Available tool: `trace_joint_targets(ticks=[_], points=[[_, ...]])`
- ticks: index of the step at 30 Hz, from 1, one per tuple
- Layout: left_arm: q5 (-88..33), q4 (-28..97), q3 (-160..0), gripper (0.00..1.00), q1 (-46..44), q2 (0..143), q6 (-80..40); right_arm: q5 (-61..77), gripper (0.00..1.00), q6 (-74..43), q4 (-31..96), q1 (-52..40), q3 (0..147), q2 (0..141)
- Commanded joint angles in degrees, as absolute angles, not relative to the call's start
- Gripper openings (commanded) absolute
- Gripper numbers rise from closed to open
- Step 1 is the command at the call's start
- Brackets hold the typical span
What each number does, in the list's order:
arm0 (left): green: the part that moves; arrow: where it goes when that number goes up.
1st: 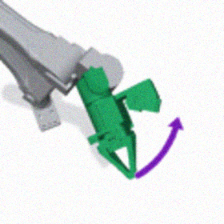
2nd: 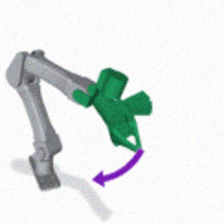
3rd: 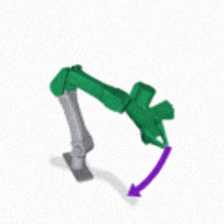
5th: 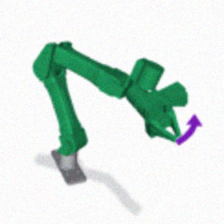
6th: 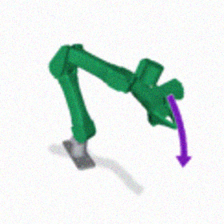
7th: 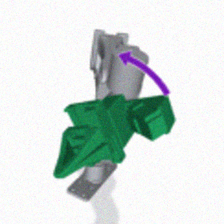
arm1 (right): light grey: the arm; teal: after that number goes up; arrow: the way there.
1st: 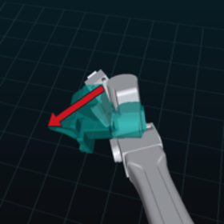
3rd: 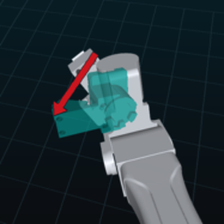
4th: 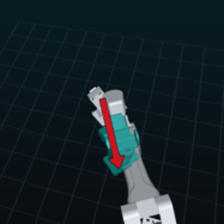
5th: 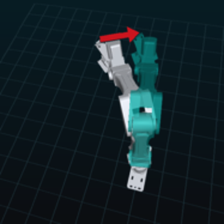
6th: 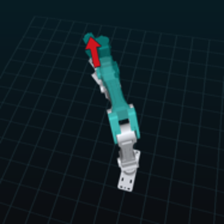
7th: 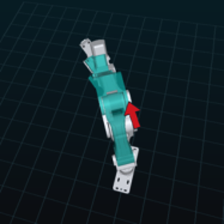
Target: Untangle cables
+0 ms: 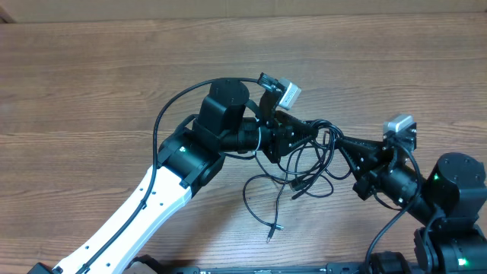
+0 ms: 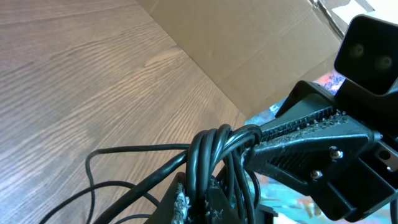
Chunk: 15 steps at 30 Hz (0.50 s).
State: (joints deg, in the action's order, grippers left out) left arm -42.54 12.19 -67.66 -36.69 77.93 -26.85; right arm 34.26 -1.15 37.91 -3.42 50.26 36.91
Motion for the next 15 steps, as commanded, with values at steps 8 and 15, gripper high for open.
trace_joint_targets(ticks=[8, 15], points=[[-41.56, 15.35, -68.51, 0.04, -36.80, 78.13, -12.10, 34.61, 0.77, 6.35, 41.76, -3.55, 50.74, 36.49], [-44.29, 15.14, -68.51, 0.04, -36.80, 78.13, -11.25, 34.72, 0.68, 6.55, 41.28, -3.57, 50.74, 36.49]])
